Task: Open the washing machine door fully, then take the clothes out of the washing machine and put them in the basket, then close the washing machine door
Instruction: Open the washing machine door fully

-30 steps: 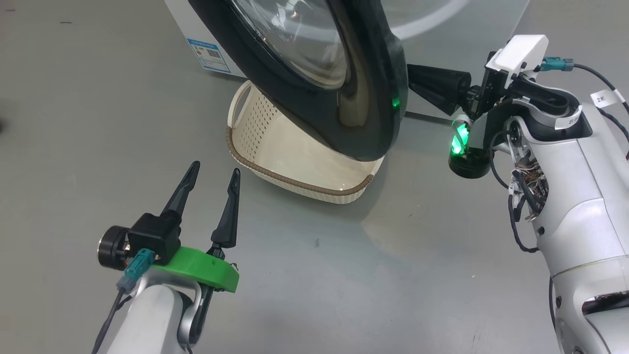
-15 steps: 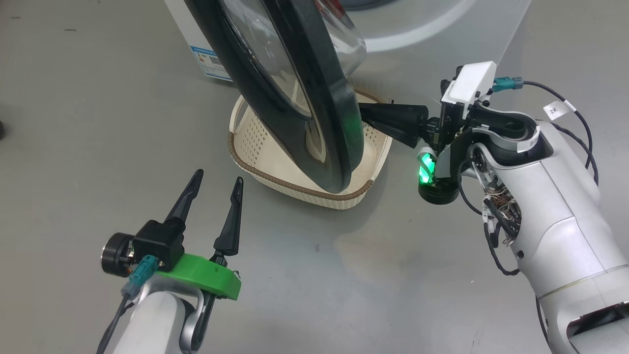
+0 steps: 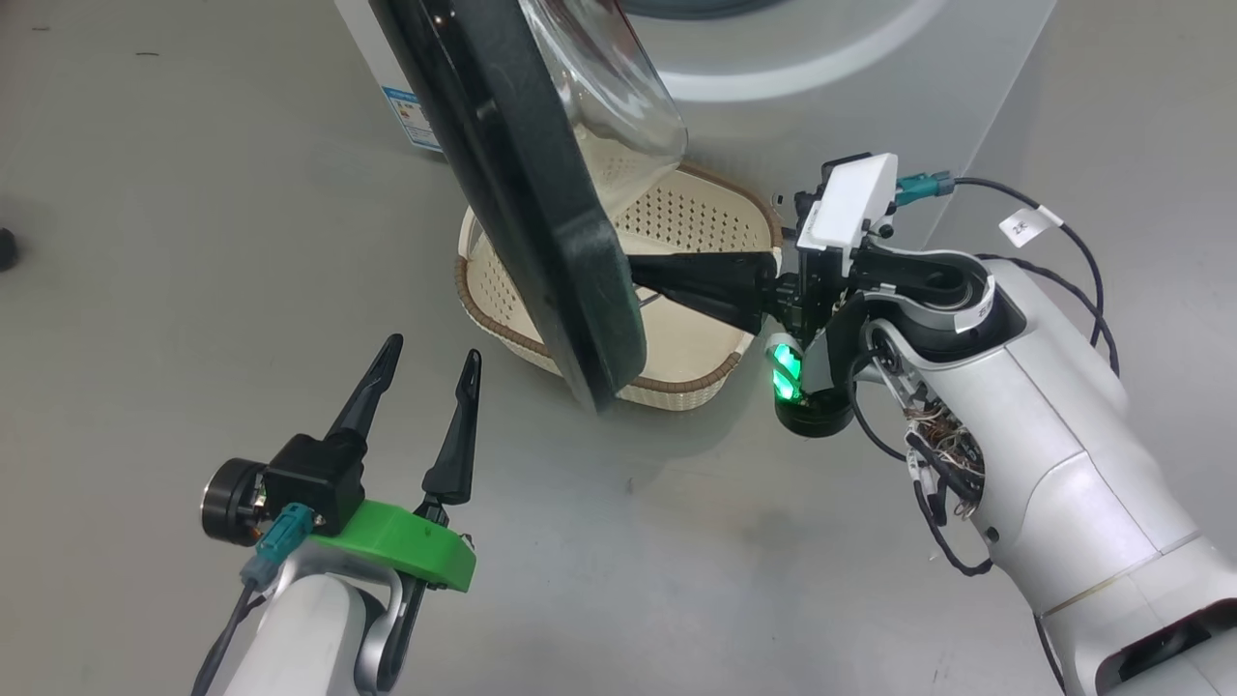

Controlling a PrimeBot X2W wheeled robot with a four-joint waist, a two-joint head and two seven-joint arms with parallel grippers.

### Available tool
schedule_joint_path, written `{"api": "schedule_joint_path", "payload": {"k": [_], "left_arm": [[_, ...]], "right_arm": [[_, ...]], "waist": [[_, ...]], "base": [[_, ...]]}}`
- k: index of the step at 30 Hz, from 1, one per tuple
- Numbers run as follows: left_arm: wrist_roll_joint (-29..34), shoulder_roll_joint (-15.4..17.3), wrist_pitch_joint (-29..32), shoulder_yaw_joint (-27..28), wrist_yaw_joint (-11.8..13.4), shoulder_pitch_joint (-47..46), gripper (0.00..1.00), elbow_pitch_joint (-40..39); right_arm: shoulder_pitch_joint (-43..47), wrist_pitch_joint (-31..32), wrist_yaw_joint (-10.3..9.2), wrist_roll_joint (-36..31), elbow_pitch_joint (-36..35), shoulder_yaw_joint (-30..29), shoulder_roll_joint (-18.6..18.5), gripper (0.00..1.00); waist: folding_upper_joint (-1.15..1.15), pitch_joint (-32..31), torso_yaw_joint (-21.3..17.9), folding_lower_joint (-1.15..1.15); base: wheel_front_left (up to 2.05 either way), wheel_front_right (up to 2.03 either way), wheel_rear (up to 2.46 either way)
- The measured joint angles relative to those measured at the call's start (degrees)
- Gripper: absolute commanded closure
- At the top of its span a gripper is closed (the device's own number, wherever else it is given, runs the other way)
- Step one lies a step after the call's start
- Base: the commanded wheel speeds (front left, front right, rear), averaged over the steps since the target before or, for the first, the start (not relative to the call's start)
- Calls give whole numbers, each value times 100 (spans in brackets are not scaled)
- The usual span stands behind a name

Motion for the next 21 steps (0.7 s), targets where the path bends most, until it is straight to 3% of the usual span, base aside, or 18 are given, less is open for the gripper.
{"api": "schedule_joint_path", "payload": {"k": [13,21], "left_arm": [[-1,0,0,-7,1,4,0,-36],[-1,-1,0,74,11,7,0,-37]], "right_arm": [[41,-356,0,513,-344,668,-1,100],[39,-646,0,527,-352,750,5,100]], "waist": [[0,43,51,0],[0,19,38,0]], "base": [[0,0,0],[0,0,0]]}}
